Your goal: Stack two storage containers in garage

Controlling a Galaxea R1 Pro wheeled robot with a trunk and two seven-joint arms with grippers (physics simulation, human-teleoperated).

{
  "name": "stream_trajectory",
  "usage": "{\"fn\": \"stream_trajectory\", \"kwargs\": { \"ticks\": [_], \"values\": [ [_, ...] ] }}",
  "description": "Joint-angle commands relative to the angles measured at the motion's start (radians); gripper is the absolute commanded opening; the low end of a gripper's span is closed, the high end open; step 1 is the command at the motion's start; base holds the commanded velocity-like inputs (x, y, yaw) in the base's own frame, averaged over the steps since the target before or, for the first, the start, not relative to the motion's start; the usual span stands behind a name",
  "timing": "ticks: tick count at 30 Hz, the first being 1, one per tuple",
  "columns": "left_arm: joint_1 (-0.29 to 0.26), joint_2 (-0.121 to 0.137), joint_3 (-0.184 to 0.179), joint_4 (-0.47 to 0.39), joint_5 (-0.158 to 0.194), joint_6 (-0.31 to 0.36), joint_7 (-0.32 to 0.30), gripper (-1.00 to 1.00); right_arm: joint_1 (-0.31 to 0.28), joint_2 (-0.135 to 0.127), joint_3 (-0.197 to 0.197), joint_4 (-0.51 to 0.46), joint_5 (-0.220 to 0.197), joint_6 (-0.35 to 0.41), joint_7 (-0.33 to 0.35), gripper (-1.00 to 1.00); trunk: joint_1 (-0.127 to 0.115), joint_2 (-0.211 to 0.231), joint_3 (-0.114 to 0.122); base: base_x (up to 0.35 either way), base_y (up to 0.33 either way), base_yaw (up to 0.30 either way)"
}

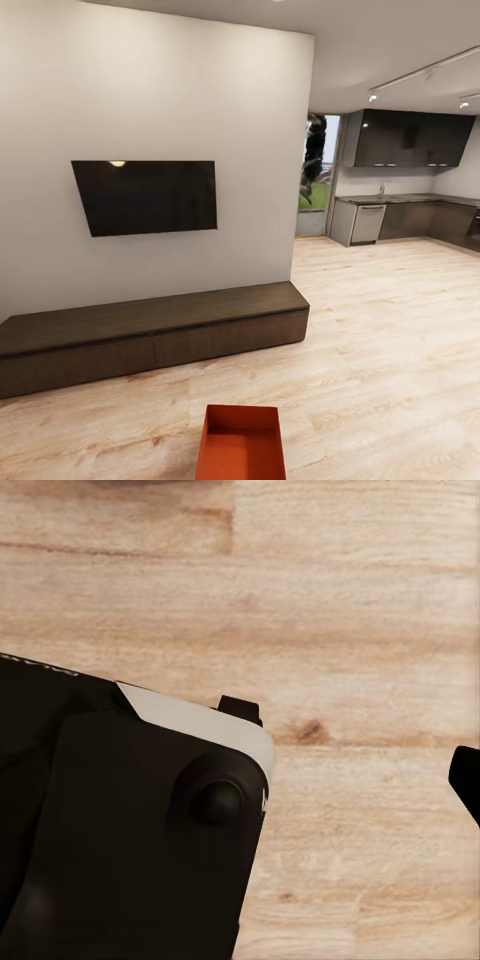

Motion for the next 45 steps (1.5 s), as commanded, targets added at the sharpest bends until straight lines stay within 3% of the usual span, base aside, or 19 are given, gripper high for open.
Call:
{"fn": "stream_trajectory", "kwargs": {
  "ticks": [1, 35, 45],
  "values": [
    [-0.001, 0.000, -0.001, 0.000, 0.005, -0.002, 0.002, 1.00, -0.001, 0.000, 0.003, 0.003, 0.007, -0.004, -0.005, 1.00, 0.000, -0.001, -0.002, 0.000, -0.008, 0.000],
    [-0.001, -0.004, 0.000, 0.000, 0.003, -0.004, 0.001, 1.00, -0.001, 0.003, -0.001, 0.003, 0.003, -0.005, -0.007, 1.00, 0.000, -0.001, -0.002, 0.000, 0.003, 0.000],
    [-0.001, -0.002, 0.000, 0.000, 0.004, -0.048, 0.001, 1.00, -0.001, 0.002, -0.002, 0.003, -0.002, -0.005, -0.005, 1.00, 0.000, -0.001, -0.002, 0.000, 0.000, 0.000]
  ]
}}
